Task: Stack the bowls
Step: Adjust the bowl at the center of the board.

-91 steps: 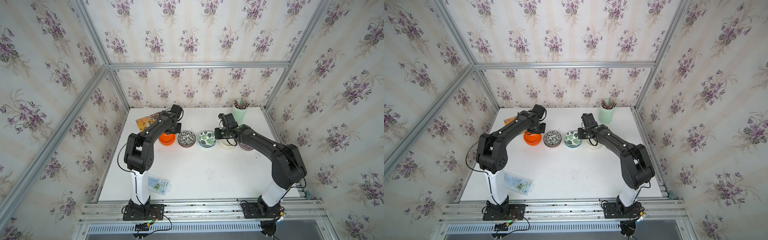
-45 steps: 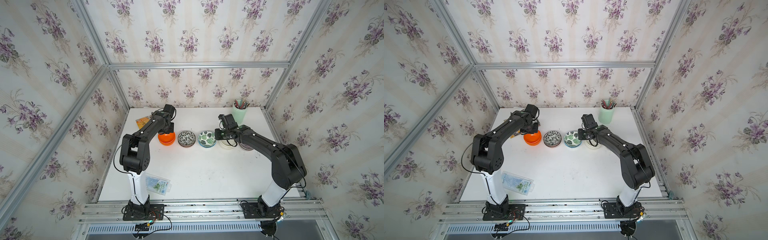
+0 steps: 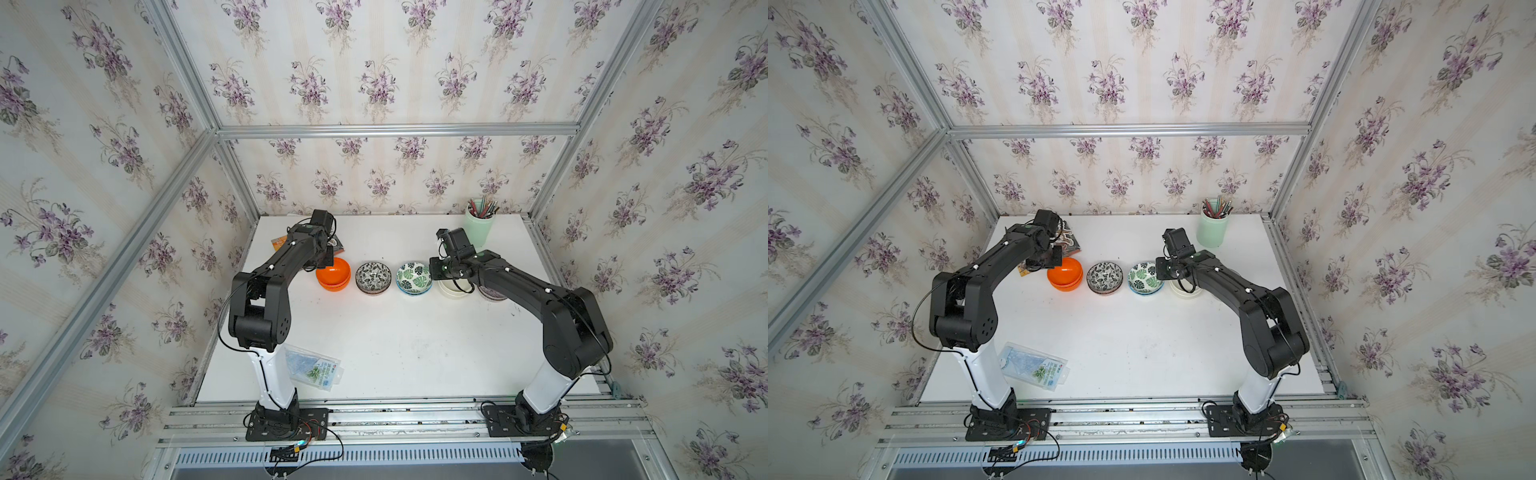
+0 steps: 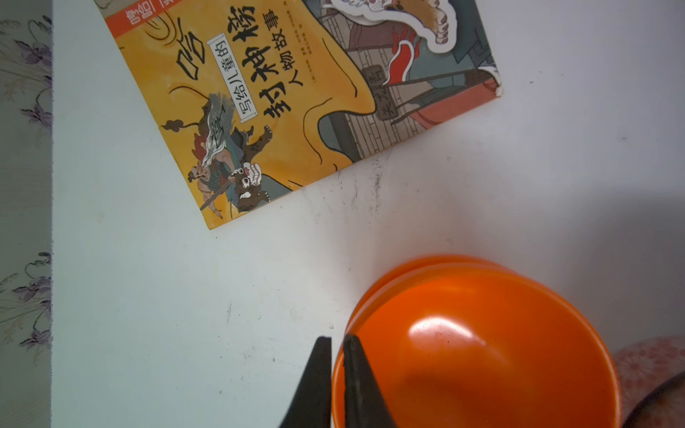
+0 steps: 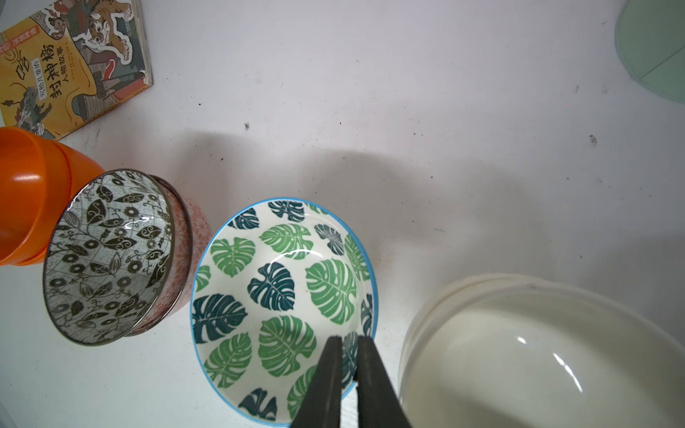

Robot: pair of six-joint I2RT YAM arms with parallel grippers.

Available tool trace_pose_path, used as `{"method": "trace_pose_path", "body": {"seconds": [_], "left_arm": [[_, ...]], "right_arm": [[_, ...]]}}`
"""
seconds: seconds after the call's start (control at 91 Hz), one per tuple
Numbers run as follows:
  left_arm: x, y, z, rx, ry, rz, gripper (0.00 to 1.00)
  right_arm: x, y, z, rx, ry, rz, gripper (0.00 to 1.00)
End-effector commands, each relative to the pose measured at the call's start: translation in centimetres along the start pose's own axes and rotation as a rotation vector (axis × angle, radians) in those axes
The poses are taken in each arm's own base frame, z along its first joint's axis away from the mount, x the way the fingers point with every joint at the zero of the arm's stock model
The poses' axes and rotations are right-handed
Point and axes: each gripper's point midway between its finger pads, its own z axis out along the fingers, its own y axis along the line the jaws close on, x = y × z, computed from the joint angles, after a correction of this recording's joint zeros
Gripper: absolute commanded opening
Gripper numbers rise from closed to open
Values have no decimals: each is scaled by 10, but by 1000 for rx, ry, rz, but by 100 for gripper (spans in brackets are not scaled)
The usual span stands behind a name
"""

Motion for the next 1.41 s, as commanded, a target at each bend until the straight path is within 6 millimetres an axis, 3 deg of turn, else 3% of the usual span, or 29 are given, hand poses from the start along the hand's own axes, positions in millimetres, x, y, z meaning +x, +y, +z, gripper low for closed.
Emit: {"method": "trace_pose_path", "body": {"seconds": [0.0,0.286,0.604,0.659,0.725,0.758,0.78,0.802,0.835,0.978,1.198,1.297,1.396], "left_arm": [[-4,-4,3,23,-11,-18,14],[-8,-8,5,40,-13,-24,14],[-19,-5,-23,58,-77,-39,17],[-21,-4,-26,60,-90,-37,28],[-24,-4,-31,69,-117,-35,56],[-25,-5,-32,73,-131,-36,75],[-27,-4,-34,76,-145,-40,79],[-26,-4,-35,77,-150,-43,80],[-27,-4,-36,80,-169,-48,81],[-24,0,-39,84,-227,-78,81],[-12,20,-44,19,-292,-146,82],[-4,34,-40,-46,-318,-178,82],[2,45,-31,-104,-366,-177,82]], "right_arm": [[-1,-1,2,6,-7,-6,15],[-2,-1,2,7,-7,-8,15],[-6,1,3,4,-13,-10,16],[-10,0,0,11,-29,-13,29],[-18,-3,-5,29,-52,-17,46],[-21,-4,-8,34,-65,-22,67],[-24,-6,-10,38,-74,-23,91],[-26,-8,-11,44,-82,-21,97],[-30,-13,-14,50,-95,-16,100],[-46,-45,-32,79,-170,27,100],[-60,-133,-79,172,-361,175,100],[-56,-177,-99,248,-445,248,100],[-47,-203,-110,296,-513,273,100]]}}
